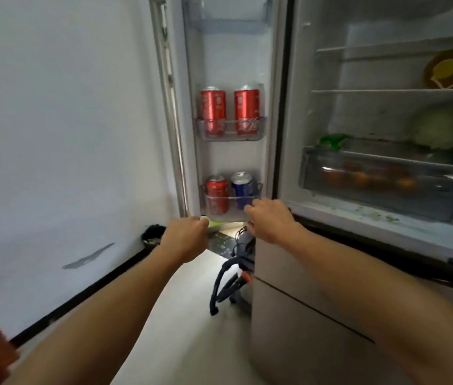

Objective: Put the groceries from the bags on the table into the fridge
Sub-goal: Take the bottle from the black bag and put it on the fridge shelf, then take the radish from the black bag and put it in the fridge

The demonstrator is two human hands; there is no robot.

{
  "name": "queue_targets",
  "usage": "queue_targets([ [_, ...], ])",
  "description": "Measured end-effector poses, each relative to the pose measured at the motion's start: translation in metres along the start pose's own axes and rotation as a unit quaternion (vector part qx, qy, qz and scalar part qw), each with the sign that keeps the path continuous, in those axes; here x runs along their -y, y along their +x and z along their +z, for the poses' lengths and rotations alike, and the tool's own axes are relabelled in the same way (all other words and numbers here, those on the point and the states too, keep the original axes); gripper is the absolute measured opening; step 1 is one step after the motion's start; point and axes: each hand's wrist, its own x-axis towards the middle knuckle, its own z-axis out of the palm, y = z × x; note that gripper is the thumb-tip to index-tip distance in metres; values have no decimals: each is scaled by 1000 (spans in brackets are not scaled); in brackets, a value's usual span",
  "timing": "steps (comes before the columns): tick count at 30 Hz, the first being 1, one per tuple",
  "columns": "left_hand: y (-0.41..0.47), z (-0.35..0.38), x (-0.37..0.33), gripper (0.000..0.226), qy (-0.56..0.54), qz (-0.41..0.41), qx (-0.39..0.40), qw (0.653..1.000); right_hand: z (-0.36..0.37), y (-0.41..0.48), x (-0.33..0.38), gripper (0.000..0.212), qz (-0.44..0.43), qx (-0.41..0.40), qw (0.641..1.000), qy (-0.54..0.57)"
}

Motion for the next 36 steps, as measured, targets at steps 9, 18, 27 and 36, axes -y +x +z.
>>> queue_targets([
  [9, -272, -7, 196, 18, 51, -183, 102, 976, -35, 29, 296, 28, -169, -33, 981, 91],
  [18, -557, -39, 352, 18, 90, -385, 185, 900, -111, 22, 621, 23, -366, -59, 915, 158],
  [27, -732, -44, 468, 20, 82, -545, 235, 801, -159, 45, 881, 27, -505, -74, 840, 183],
  [36, -844, -45, 599, 21, 59, -642, 222, 731, -211, 103, 1108, 33, -585, -71, 777, 221],
])
